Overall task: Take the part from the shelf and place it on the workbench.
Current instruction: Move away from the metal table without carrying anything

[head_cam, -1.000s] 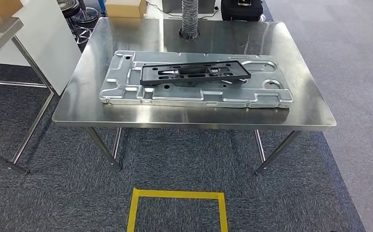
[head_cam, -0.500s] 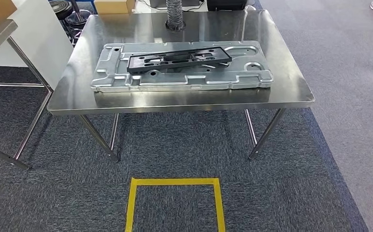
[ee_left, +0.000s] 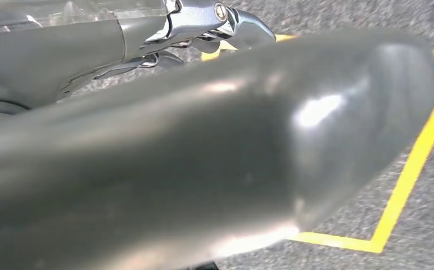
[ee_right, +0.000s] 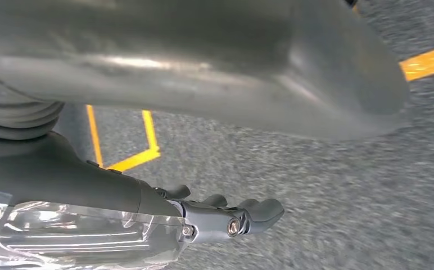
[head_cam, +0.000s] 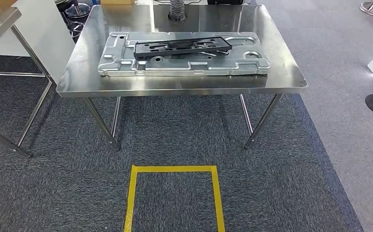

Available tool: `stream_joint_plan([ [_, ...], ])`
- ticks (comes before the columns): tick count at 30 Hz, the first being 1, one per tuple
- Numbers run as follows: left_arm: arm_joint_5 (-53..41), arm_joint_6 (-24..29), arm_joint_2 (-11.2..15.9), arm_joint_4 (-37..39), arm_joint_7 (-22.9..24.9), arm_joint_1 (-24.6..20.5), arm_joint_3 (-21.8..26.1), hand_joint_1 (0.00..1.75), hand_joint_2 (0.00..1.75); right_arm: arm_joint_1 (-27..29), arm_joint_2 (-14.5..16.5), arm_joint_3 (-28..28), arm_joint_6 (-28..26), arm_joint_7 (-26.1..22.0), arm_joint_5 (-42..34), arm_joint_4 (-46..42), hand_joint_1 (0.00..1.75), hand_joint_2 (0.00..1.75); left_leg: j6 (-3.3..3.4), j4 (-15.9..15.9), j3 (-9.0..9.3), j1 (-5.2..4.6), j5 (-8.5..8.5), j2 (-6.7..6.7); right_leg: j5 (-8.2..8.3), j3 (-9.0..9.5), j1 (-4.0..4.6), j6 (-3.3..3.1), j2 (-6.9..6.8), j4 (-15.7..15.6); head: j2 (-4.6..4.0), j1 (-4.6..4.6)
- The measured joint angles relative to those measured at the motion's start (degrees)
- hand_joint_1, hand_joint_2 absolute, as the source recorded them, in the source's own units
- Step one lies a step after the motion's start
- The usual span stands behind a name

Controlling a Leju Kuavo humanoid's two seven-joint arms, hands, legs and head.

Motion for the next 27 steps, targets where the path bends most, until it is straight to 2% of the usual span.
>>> stream_joint_plan([
  [1,0.05,0.01,-0.01,0.0,-0.01,0.0,-0.01,0.0,0.0,-0.03,0.01,0.1,0.27,0.12,0.3,0.09,0.0,0.0,-0.19,0.5,-0.94,0.04,0.4,0.03,1.77,2.66,-0.1,0.0,-0.09,-2.84,0.0,-0.01],
  [2,0.11,0.01,-0.02,0.0,-0.03,0.0,-0.02,0.0,0.0,-0.07,0.02,0.24,0.6,0.2,0.61,0.15,0.0,0.0,-0.4,0.98,-1.77,0.04,0.7,0.04,2.56,5.96,-0.13,-0.1,-0.17,-7.12,0.0,0.0],
  [3,0.22,0.01,-0.05,0.0,-0.05,0.0,-0.02,0.0,0.0,-0.12,0.01,0.41,0.91,0.22,0.91,0.2,0.0,0.0,-0.68,1.42,-2.39,0.0,1.0,0.07,2.33,9.19,-0.05,-0.3,-0.21,-11.89,0.0,-0.01],
  [4,0.34,0.01,-0.07,0.0,-0.09,-0.02,-0.02,0.0,0.0,-0.19,0.02,0.6,1.25,0.27,1.19,0.27,0.0,0.0,-0.98,1.71,-2.8,-0.03,1.34,0.13,1.58,11.52,0.07,-0.55,-0.23,-15.61,0.0,-0.04],
  [5,0.44,0.01,-0.09,0.0,-0.13,-0.04,-0.02,0.0,0.0,-0.24,0.03,0.78,1.69,0.34,1.44,0.36,0.0,0.0,-1.32,1.85,-3.11,-0.04,1.76,0.2,0.81,12.71,0.25,-0.85,-0.22,-17.83,0.0,-0.06],
  [6,0.51,0.01,-0.12,0.0,-0.15,-0.03,-0.02,0.0,0.0,-0.26,0.04,0.96,2.22,0.46,1.65,0.45,0.0,0.0,-1.67,1.88,-3.3,-0.01,2.25,0.27,0.63,12.96,0.41,-1.21,-0.21,-18.79,0.0,-0.1],
  [7,0.54,0.01,-0.13,0.0,-0.15,0.0,-0.02,0.0,0.0,-0.24,0.05,1.11,2.86,0.58,1.83,0.57,0.0,0.0,-2.04,1.93,-3.52,0.07,2.44,0.25,0.99,12.59,0.35,-1.65,-0.3,-18.88,0.0,-0.06],
  [8,0.54,0.0,-0.14,0.0,-0.11,0.08,-0.03,0.0,0.0,-0.24,0.07,1.23,3.59,0.7,1.96,0.69,0.0,0.0,-2.35,2.44,-3.88,0.13,1.76,0.09,1.5,12.12,0.3,-2.16,-0.41,-18.96,0.0,-0.06],
  [9,0.54,0.0,-0.18,0.0,-0.04,0.17,-0.04,0.0,0.0,-0.25,0.07,1.34,4.4,0.77,2.08,0.79,0.0,0.0,-2.6,3.9,-4.44,0.18,-0.02,-0.09,2.1,11.53,0.21,-2.66,-0.53,-19.02,0.0,-0.11],
  [10,0.54,0.02,-0.22,0.0,0.05,0.23,-0.05,0.0,0.0,-0.27,0.09,1.43,5.39,0.64,2.16,0.88,0.0,0.0,-2.81,6.48,-5.27,0.22,-2.72,-0.27,2.73,10.83,0.14,-3.06,-0.65,-19.03,0.0,-0.17],
  [11,0.52,0.09,-0.29,0.0,0.15,0.26,-0.07,0.0,0.0,-0.31,0.14,1.5,6.7,0.28,2.15,0.97,0.0,0.0,-2.96,10.1,-6.24,0.24,-5.8,-0.39,3.27,10.03,0.23,-3.3,-0.68,-18.93,0.0,-0.27],
  [12,0.48,0.21,-0.36,0.0,0.24,0.25,-0.1,0.0,0.0,-0.32,0.18,1.54,8.31,-0.31,2.1,1.03,0.0,0.0,-3.07,14.08,-7.1,0.26,-8.19,-0.41,3.82,9.18,0.32,-3.41,-0.7,-18.79,-0.01,-0.33],
  [13,0.42,0.39,-0.4,0.0,0.34,0.23,-0.16,0.0,0.0,-0.32,0.25,1.55,10.07,-1.09,1.99,1.11,0.0,0.0,-3.15,17.39,-7.55,0.27,-9.15,-0.41,4.37,8.29,0.42,-3.46,-0.7,-18.65,-0.01,-0.34],
  [14,0.34,0.6,-0.43,0.0,0.45,0.22,-0.26,0.0,0.0,-0.32,0.31,1.55,11.75,-1.88,1.82,1.21,0.0,0.0,-3.15,19.36,-7.4,0.28,-8.52,-0.41,4.89,7.37,0.5,-3.45,-0.69,-18.46,-0.01,-0.34],
  [15,0.25,0.79,-0.43,0.0,0.57,0.2,-0.37,0.0,0.0,-0.32,0.38,1.55,13.18,-2.58,1.65,1.32,0.0,0.0,-3.06,19.46,-6.44,0.28,-6.67,-0.42,5.41,6.47,0.57,-3.39,-0.67,-18.22,-0.01,-0.34],
  [16,0.15,0.95,-0.42,0.0,0.69,0.17,-0.49,0.0,0.0,-0.33,0.49,1.55,14.33,-3.16,1.5,1.44,0.0,0.0,-2.86,17.46,-4.47,0.28,-4.48,-0.43,5.87,5.6,0.62,-3.27,-0.64,-17.9,-0.01,-0.35],
  [17,0.05,1.05,-0.39,0.0,0.84,0.11,-0.63,0.0,0.0,-0.37,0.62,1.55,15.17,-3.57,1.39,1.56,0.0,0.0,-2.58,13.8,-1.66,0.26,-3.15,-0.48,6.26,4.86,0.65,-3.12,-0.62,-17.51,-0.01,-0.36],
  [18,-0.03,1.1,-0.33,0.0,0.98,0.04,-0.77,0.0,0.0,-0.42,0.81,1.55,15.79,-3.84,1.34,1.68,0.0,0.0,-2.29,9.07,1.56,0.16,-3.07,-0.55,6.57,4.26,0.73,-2.91,-0.6,-17.07,0.0,-0.35],
  [19,-0.09,1.11,-0.26,0.0,1.16,-0.06,-0.92,0.0,0.0,-0.47,0.98,1.55,16.23,-4.0,1.32,1.77,0.0,0.0,-2.06,4.69,4.3,0.08,-3.93,-0.6,6.89,3.82,0.82,-2.65,-0.6,-16.67,0.0,-0.33],
  [20,-0.12,1.13,-0.18,0.0,1.38,-0.19,-1.07,0.0,0.0,-0.56,1.15,1.55,16.5,-4.07,1.21,1.85,0.0,0.0,-1.84,1.68,6.0,-0.03,-5.07,-0.65,7.24,3.5,0.89,-2.36,-0.63,-16.41,0.0,-0.32],
  [21,-0.13,1.16,-0.11,0.0,1.61,-0.3,-1.19,0.0,0.0,-0.65,1.3,1.54,16.65,-4.07,0.98,1.93,0.0,0.0,-1.63,0.03,6.64,-0.11,-5.76,-0.66,7.62,3.25,0.96,-2.03,-0.65,-16.28,0.0,-0.29],
  [23,-0.11,1.44,-0.06,0.0,2.34,-0.37,-1.38,0.0,0.0,-0.85,1.49,1.46,16.75,-3.88,0.46,2.03,0.0,0.0,-0.92,-0.44,6.12,0.12,-5.41,-0.48,7.7,2.69,0.92,-1.39,-0.59,-15.8,0.0,-0.27],
  [24,-0.1,1.68,-0.05,0.0,2.7,-0.35,-1.43,0.0,0.0,-0.89,1.58,1.39,16.75,-3.71,0.29,2.09,0.0,0.44,-0.52,-0.54,5.76,0.24,-4.96,-0.35,6.65,2.13,0.84,-1.09,-0.52,-14.58,0.0,-0.2],
  [25,-0.09,1.97,-0.05,0.0,3.11,-0.33,-1.46,0.0,0.0,-0.91,1.67,1.32,16.72,-3.48,0.2,2.16,0.0,0.87,-0.19,-0.61,5.33,0.32,-4.46,-0.21,4.72,1.14,0.7,-0.78,-0.46,-12.04,0.0,-0.14],
  [27,-0.03,2.6,-0.01,0.0,3.94,-0.32,-1.48,0.0,0.0,-0.92,1.8,1.19,16.59,-2.95,0.09,2.28,0.0,1.75,0.09,-0.42,4.3,0.17,-3.71,-0.05,-0.15,-1.57,0.38,-0.2,-0.45,-4.25,-0.01,-0.01],
])
